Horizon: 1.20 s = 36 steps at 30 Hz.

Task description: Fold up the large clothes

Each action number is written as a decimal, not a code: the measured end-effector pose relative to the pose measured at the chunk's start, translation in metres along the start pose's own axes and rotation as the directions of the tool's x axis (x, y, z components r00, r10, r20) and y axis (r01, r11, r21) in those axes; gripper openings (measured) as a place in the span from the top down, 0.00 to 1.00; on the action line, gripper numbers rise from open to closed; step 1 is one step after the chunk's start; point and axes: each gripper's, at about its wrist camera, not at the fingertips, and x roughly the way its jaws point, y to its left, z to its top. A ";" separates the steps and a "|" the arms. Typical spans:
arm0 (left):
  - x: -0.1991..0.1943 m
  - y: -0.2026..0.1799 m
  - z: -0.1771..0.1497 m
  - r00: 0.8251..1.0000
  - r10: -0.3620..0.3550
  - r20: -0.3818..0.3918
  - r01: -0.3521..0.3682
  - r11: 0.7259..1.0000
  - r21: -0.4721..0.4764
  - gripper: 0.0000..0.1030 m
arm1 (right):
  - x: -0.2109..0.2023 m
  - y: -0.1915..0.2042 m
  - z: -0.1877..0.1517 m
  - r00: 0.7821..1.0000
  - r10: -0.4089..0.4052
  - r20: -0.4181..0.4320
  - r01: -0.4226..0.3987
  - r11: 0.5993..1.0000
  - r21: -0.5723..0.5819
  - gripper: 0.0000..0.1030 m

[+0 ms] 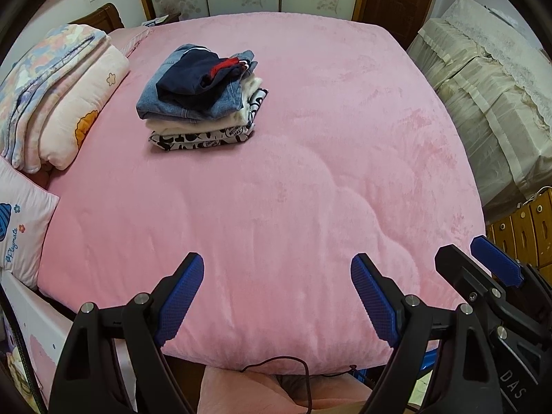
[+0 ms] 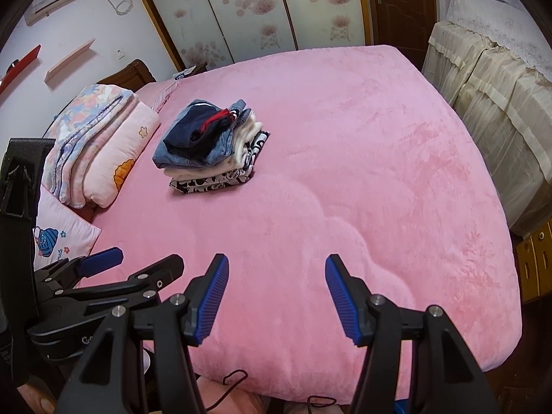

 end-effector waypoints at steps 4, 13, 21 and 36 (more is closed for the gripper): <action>0.004 0.000 -0.001 1.000 0.003 -0.013 -0.003 1.000 0.005 0.16 | 0.001 0.000 -0.002 1.000 -0.006 -0.010 0.006 1.000 0.001 0.43; 0.012 -0.003 -0.002 0.999 0.000 -0.039 0.000 1.000 0.006 0.16 | 0.005 0.000 -0.004 1.000 -0.012 -0.027 0.012 1.000 -0.001 0.43; 0.013 -0.003 -0.002 0.999 0.003 -0.045 -0.002 1.000 0.008 0.16 | 0.005 0.001 -0.005 1.000 -0.012 -0.025 0.012 1.000 -0.003 0.43; 0.020 0.000 -0.005 0.997 0.006 -0.072 -0.006 1.000 0.004 0.16 | 0.009 -0.004 -0.008 0.999 -0.006 -0.041 0.005 1.000 -0.011 0.43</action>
